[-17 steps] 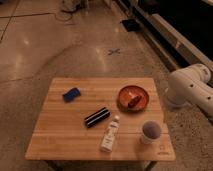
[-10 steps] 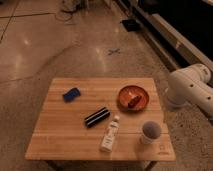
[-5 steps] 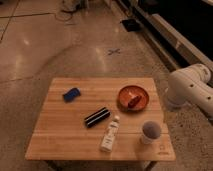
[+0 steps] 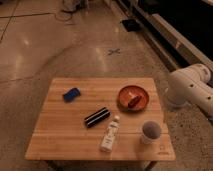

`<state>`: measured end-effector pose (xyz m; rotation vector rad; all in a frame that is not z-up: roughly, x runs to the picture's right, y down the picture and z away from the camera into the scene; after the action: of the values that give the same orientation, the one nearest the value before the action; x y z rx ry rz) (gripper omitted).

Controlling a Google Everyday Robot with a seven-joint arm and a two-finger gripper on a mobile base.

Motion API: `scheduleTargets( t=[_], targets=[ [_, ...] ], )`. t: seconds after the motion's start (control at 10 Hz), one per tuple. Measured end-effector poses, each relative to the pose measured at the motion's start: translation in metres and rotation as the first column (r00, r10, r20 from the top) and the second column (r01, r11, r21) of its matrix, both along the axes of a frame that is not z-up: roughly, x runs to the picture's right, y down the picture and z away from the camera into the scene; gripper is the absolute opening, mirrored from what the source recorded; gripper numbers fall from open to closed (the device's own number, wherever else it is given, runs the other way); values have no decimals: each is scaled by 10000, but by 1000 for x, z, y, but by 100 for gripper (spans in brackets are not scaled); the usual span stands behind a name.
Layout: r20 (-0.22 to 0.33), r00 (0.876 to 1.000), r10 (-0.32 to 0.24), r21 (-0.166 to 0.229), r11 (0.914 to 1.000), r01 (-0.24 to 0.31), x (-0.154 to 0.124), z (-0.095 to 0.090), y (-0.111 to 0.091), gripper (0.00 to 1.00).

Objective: Place the pepper in the ceramic cup

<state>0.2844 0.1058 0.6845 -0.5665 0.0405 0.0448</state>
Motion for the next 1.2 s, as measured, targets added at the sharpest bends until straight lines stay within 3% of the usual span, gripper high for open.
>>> scheduleTargets(
  t=[0.3, 0.5, 0.8, 1.2],
  targets=[
    [210, 9995, -254, 188, 9995, 250, -4, 4, -6, 65],
    [1132, 9880, -1048, 539, 9936, 993, -30, 24, -23, 65],
    [2453, 9424, -2275, 1020, 9727, 2083, -66, 61, -48, 65],
    [2949, 8862, -3572, 1612, 9328, 3224, -81, 116, -88, 65]
  ],
)
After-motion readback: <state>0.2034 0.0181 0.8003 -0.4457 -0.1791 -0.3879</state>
